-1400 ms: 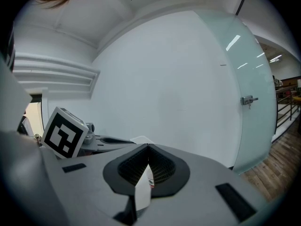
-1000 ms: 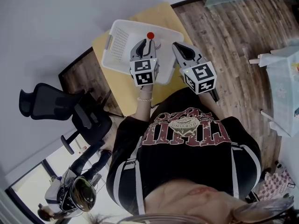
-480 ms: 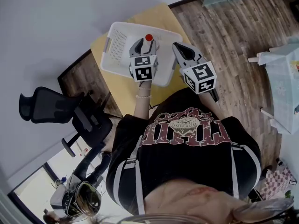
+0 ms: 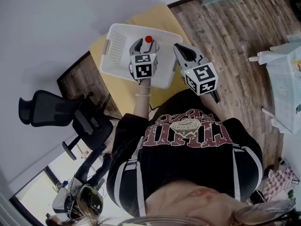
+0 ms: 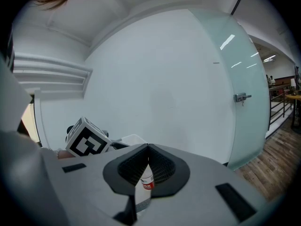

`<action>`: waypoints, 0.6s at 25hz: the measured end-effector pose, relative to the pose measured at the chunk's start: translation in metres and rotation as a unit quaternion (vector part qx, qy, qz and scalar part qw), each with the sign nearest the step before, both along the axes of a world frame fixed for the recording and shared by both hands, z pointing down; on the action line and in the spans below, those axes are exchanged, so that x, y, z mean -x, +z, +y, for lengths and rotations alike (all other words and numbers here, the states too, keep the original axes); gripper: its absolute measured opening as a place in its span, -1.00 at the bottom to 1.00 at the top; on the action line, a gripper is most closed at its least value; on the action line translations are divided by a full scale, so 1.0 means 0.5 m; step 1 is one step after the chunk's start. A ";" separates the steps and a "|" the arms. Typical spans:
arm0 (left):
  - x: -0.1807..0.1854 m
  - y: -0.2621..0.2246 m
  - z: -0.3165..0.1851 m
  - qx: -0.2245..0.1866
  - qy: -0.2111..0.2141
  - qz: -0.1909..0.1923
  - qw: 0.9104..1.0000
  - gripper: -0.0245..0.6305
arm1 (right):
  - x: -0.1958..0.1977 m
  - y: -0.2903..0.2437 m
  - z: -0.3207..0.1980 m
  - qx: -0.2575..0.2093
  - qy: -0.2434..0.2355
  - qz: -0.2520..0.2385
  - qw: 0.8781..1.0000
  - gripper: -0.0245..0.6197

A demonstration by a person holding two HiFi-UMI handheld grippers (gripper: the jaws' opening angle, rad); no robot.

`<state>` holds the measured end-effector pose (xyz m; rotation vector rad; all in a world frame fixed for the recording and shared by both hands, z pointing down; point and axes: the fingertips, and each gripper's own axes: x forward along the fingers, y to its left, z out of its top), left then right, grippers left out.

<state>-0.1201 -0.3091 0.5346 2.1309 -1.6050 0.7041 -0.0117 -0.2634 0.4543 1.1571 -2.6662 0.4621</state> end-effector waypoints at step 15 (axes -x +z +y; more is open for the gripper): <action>-0.019 0.035 -0.024 0.005 0.015 -0.015 1.000 -0.19 | -0.018 0.013 -0.008 0.008 0.008 0.011 1.000 -0.87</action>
